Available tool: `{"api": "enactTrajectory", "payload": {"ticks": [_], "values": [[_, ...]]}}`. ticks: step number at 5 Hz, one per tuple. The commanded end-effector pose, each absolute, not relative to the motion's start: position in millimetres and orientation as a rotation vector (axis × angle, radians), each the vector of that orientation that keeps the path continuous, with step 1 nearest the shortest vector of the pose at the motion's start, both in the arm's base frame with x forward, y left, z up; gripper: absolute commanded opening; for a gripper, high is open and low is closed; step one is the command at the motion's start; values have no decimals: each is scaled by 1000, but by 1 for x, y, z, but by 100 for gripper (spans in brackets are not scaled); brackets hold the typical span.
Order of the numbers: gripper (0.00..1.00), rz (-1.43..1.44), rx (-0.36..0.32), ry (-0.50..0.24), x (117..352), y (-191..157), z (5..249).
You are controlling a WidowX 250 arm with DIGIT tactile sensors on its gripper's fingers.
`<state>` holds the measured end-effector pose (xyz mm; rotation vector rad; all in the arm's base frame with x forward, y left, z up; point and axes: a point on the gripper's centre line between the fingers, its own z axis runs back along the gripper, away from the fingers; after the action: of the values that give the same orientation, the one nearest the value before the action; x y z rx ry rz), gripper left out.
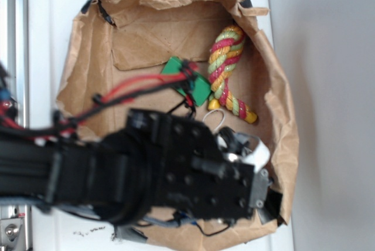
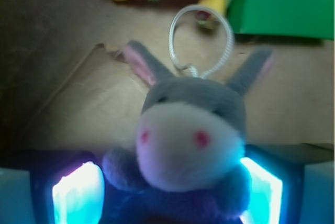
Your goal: Grab the gray animal.
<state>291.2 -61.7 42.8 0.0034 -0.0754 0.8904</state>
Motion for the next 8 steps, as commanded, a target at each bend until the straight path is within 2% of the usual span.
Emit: {"api": "enactTrajectory", "payload": {"ticks": [1, 2, 3, 4, 5, 6, 7, 8], "values": [[0, 840, -80, -152, 300, -61, 82], [0, 818, -128, -162, 290, -52, 105], [0, 816, -202, -156, 279, -37, 140], [0, 835, -231, -144, 269, -22, 166], [100, 892, -169, -132, 271, -21, 145], [100, 922, -140, -149, 271, -30, 121], [100, 973, -93, -132, 276, -45, 99], [100, 998, -78, -113, 282, -59, 81]]}}
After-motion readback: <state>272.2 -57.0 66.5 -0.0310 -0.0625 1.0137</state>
